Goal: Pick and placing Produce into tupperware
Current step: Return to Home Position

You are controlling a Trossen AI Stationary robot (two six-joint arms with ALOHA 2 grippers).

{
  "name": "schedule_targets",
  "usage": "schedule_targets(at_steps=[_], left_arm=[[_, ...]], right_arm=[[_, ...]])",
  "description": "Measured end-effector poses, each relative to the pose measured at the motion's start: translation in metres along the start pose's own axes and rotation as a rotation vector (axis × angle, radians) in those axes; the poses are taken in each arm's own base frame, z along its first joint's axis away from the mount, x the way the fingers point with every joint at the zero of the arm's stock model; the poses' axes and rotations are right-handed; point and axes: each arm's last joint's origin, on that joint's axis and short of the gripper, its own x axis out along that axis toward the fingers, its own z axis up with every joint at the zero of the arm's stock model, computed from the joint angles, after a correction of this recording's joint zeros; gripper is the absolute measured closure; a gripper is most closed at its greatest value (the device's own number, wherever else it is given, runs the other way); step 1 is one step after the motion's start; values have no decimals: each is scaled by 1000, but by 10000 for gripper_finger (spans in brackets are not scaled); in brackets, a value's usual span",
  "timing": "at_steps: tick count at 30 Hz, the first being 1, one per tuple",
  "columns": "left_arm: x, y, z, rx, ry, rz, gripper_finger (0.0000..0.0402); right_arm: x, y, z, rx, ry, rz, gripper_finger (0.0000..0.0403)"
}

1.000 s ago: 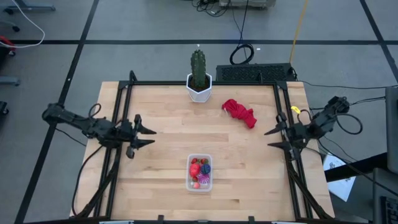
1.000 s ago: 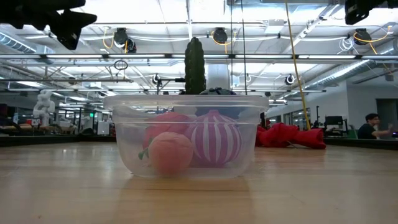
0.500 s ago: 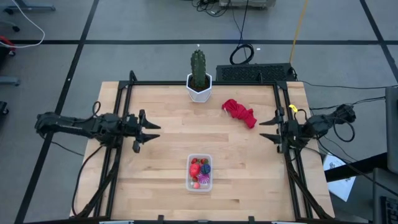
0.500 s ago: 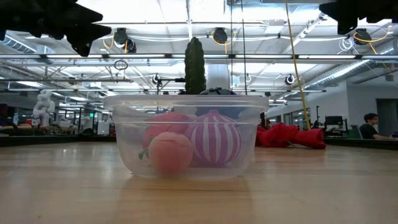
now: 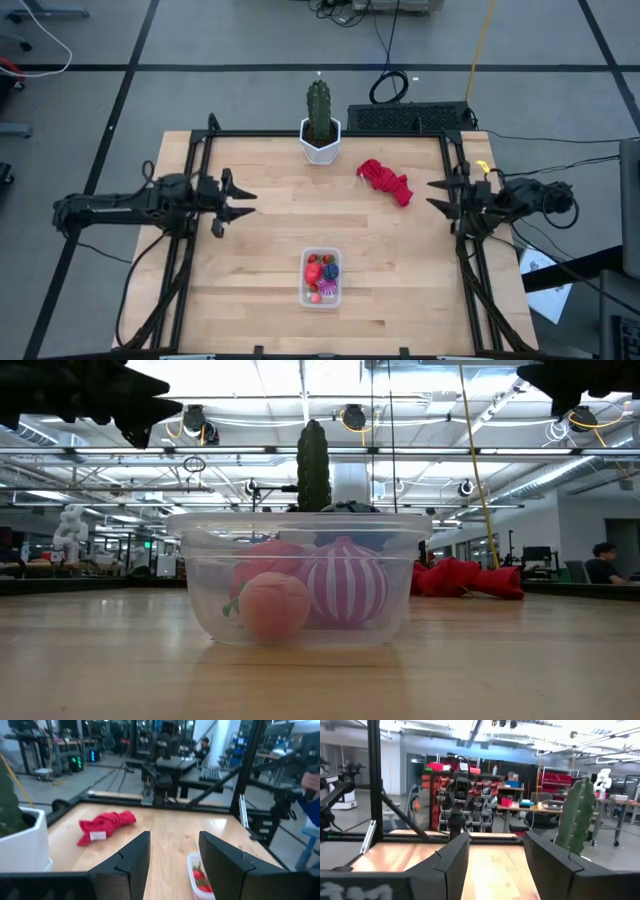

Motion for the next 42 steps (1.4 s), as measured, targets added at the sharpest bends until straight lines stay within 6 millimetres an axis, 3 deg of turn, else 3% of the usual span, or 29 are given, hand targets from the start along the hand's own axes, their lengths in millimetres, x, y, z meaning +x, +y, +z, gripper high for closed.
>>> schedule_targets(at_steps=[6,19,27,42], left_arm=[[-9,2,1,-15,-31,24,227],[-15,6,-59,-105,-106,15,227],[-16,4,-56,8,-134,-35,227],[-16,4,-62,-37,-72,-54,227]], right_arm=[[-2,0,1,10,42,51,220],[-3,1,-4,62,83,85,220],[3,6,-20,71,76,84,220],[6,10,-25,87,40,115,220]])
